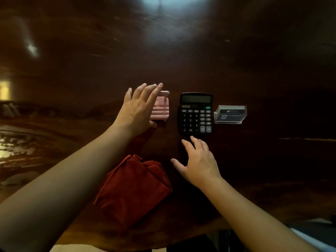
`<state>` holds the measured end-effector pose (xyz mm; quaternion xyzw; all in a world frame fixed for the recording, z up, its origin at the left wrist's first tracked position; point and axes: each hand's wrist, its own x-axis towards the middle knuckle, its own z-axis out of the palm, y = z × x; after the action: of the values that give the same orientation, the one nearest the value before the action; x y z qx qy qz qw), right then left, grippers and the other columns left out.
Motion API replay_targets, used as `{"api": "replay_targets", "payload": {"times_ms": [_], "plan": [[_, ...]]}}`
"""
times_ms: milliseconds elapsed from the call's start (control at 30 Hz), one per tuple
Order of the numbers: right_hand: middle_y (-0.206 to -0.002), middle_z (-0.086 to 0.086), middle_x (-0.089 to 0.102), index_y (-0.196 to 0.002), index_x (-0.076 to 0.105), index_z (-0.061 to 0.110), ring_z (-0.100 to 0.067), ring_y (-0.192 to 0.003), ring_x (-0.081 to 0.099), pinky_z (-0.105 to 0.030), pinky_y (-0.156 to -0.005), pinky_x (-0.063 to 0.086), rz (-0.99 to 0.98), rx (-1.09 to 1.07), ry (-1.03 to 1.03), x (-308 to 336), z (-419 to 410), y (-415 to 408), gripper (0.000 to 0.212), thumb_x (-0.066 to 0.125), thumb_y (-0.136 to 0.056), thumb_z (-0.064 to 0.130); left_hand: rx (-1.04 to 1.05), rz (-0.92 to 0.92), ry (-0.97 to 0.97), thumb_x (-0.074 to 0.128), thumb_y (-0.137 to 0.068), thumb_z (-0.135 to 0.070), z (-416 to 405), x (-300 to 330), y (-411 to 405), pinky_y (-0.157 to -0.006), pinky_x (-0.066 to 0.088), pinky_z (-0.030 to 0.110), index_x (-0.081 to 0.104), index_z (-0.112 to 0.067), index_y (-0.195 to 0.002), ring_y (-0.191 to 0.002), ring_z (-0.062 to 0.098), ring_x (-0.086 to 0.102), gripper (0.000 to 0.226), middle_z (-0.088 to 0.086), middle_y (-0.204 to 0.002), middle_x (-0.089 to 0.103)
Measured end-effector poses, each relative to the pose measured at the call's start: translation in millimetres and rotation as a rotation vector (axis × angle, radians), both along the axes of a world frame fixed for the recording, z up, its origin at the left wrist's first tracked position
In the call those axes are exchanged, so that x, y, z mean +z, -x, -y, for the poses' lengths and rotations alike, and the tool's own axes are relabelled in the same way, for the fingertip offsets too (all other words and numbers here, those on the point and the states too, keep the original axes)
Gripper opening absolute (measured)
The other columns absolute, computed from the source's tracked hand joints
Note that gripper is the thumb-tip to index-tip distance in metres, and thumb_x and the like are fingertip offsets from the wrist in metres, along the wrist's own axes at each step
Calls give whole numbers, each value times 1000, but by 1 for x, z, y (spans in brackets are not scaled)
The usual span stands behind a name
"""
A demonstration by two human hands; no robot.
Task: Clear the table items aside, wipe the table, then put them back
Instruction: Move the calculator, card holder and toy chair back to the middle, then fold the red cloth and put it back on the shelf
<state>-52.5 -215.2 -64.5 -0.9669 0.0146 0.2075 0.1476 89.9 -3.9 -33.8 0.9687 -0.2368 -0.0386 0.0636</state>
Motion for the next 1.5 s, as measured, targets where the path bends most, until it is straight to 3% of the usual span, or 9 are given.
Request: {"api": "replay_targets", "payload": {"times_ms": [100, 200, 367, 700, 1033, 1300, 1400, 1500], "plan": [[-163, -8, 28, -154, 34, 25, -31, -150, 20, -50, -115, 33, 16, 18, -13, 4, -7, -3, 82, 51, -88, 70, 51, 22, 65, 88, -62, -51, -10, 2, 7, -115, 22, 63, 6, -19, -158, -148, 37, 21, 131, 12, -161, 25], [-161, -5, 33, -152, 38, 24, -29, -149, 24, -50, -113, 37, 55, 30, -28, 8, -16, -7, 80, 55, -88, 67, 171, 29, 151, 83, -65, -58, -27, 7, 17, -113, 31, 58, 11, -14, -157, -141, 35, 33, 124, 15, -153, 36], [-158, -3, 38, -150, 42, 23, -25, -147, 28, -49, -110, 42, 82, 43, -97, 11, -33, -10, 78, 60, -87, 64, 419, -13, 224, 79, -72, -57, -70, 10, 49, -96, 47, 54, 18, -11, -155, -121, 37, 49, 113, 16, -138, 47], [-150, 2, 47, -148, 46, 20, -19, -136, 42, -40, -102, 48, 87, 127, -146, 14, -73, -5, 77, 64, -86, 62, 814, -288, 213, 75, -74, -62, -141, -8, 145, -103, 44, 46, 39, -15, -145, -127, 31, 49, 92, 11, -138, 51], [-131, 3, 60, -142, 52, 24, -17, -120, 55, -35, -90, 53, -57, 165, -96, 7, -104, 4, 73, 64, -83, 67, 984, -581, 157, 61, -68, -82, -127, -21, 211, -73, 50, 31, 62, -19, -119, -95, 20, 65, 81, 0, -108, 68], [-106, 7, 67, -119, 69, 25, -14, -97, 64, -29, -75, 51, -204, 30, -117, 3, -116, 9, 44, 75, -84, 52, 979, -564, 202, 70, -80, -60, -89, -26, 233, -86, 50, 37, 58, -16, -124, -106, 26, 62, 63, 5, -116, 64], [-109, 6, 69, -114, 72, 29, -12, -92, 63, -29, -71, 51, -255, 4, -185, 6, -116, 10, 30, 75, -88, 44, 957, -539, 284, 70, -86, -48, -89, -29, 237, -89, 49, 38, 58, -17, -129, -110, 28, 58, 54, 6, -118, 60], [-109, 5, 69, -113, 72, 31, -15, -94, 66, -37, -78, 59, -325, -60, -298, 9, -111, 11, 24, 74, -90, 39, 922, -560, 345, 66, -91, -40, -99, -34, 237, -93, 48, 37, 61, -19, -127, -115, 27, 55, 42, 7, -121, 57]]}}
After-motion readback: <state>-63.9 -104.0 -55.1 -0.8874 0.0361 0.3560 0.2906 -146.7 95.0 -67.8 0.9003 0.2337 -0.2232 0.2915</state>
